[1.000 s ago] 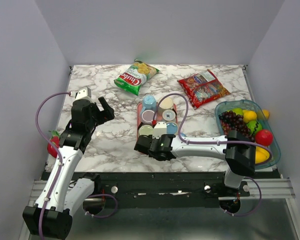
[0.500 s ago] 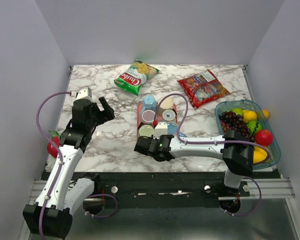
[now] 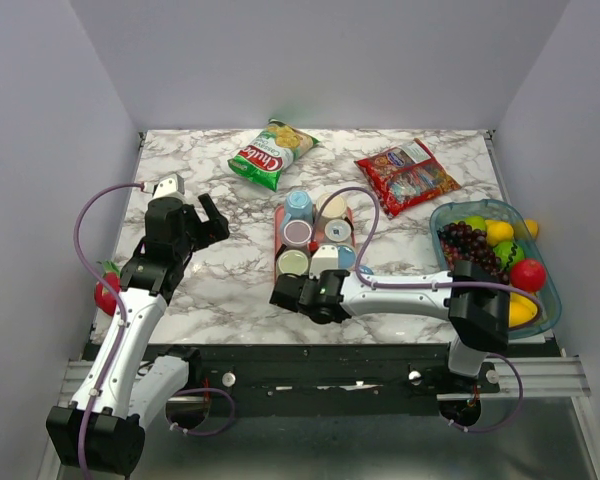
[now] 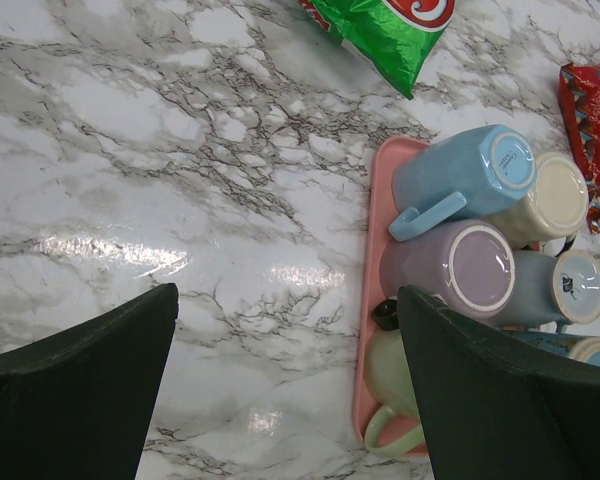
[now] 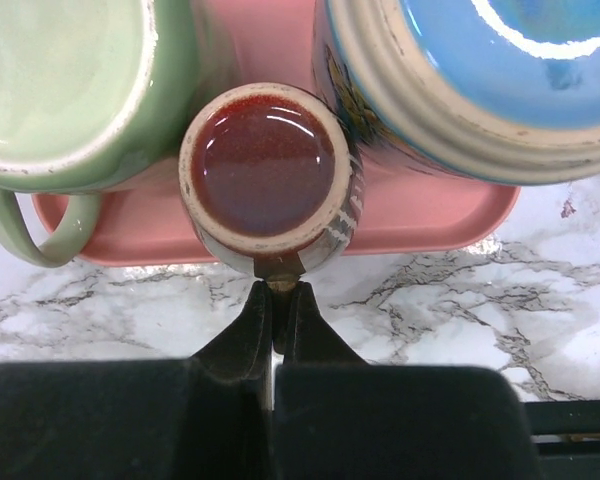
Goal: Turn the mug right side up
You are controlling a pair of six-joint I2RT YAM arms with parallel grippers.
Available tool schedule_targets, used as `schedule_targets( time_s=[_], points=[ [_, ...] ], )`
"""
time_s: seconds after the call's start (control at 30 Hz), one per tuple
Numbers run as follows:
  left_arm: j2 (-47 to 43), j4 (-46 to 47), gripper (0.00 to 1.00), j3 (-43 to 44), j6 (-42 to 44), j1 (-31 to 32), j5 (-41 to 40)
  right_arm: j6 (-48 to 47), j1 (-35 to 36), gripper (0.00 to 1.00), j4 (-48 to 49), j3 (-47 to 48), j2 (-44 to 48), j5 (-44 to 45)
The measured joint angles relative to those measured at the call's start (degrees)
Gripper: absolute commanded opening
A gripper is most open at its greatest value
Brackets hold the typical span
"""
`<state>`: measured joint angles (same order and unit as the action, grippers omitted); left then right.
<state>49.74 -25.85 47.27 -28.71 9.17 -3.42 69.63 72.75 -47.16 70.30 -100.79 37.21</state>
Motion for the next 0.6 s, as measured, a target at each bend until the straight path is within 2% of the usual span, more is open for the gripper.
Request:
schedule_targets(
  time_s=[0.13,0.33,0.6],
  points=[
    [0.04,0.0,0.99,0.0,0.0,0.0,0.0,-0.04,0.04,0.0,-1.11,-0.94,3.1,-0.42],
    [0.04,0.0,0.99,0.0,-0.02,0.0,0.02,-0.96,0.04,0.0,-2.75,-3.13,14.23,-0.81],
    [-0.24,0.07,0.99,0.07,0.13,0.0,2.86,-9.79,-0.02,0.01,-0.37,-4.09,28.11,-0.5]
  ],
)
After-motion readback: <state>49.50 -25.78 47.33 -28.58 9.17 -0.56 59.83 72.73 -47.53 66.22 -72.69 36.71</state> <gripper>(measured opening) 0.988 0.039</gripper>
